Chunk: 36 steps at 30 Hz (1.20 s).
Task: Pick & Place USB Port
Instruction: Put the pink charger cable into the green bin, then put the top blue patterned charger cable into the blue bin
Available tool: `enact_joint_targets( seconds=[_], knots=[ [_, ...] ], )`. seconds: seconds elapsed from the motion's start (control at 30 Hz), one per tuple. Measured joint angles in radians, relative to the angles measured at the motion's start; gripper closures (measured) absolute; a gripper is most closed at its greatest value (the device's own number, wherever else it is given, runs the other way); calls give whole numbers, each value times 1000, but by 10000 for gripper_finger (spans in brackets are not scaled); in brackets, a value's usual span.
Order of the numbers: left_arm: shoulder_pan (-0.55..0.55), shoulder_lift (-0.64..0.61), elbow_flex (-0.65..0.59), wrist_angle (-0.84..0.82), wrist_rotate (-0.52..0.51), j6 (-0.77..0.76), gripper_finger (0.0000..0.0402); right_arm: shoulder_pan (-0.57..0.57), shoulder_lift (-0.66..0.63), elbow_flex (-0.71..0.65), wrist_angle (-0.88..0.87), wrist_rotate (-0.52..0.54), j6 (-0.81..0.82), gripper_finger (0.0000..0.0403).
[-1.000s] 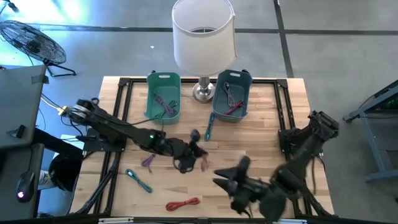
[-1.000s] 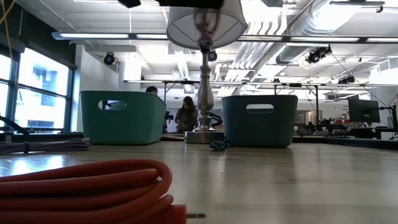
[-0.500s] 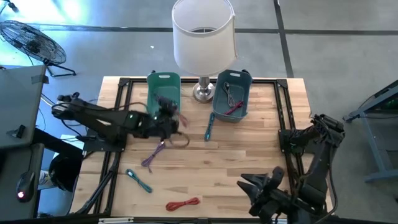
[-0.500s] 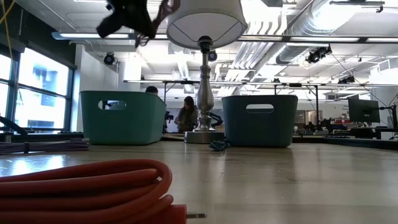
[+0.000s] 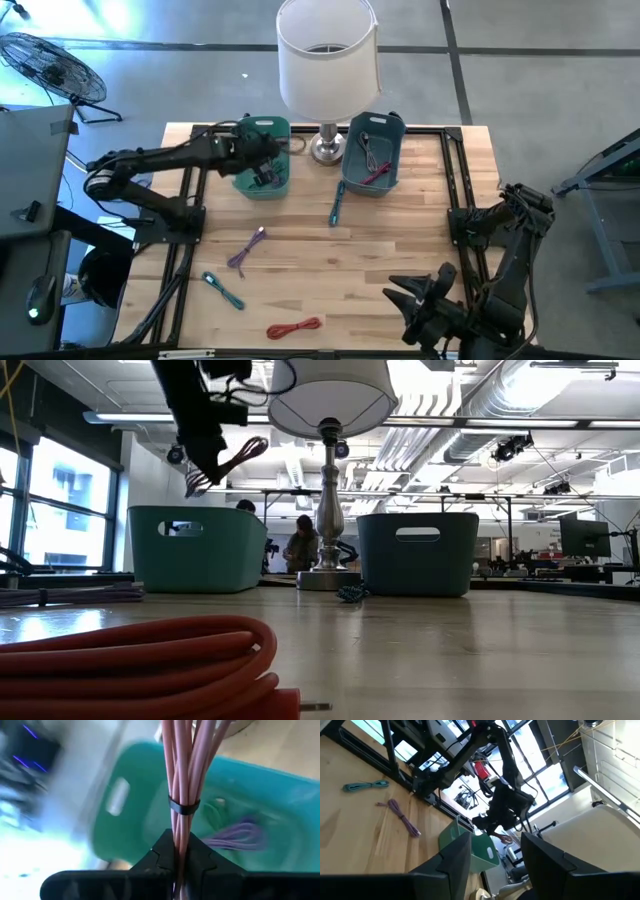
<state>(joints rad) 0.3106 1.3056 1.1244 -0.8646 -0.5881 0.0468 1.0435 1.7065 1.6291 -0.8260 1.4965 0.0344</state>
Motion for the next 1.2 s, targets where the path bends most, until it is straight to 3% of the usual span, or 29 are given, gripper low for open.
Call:
enact_joint_targets(
  seconds=[0.13,0.23,0.47,0.6,0.93,1.2],
  knots=[
    [93,5,0,-29,217,-108,394,0,0,0,-55,-12,63,238],
    [124,34,0,-38,296,-139,394,0,1,0,-102,-12,114,238],
    [143,123,0,-77,302,-160,393,0,1,-1,-167,-32,194,238],
    [141,152,0,-74,322,-158,372,0,1,-1,-168,-71,197,238],
    [141,151,0,-75,264,-116,353,0,1,-1,-191,-102,235,238],
    [141,136,0,-78,298,-24,351,0,1,-1,-259,-136,320,238]
  ],
)
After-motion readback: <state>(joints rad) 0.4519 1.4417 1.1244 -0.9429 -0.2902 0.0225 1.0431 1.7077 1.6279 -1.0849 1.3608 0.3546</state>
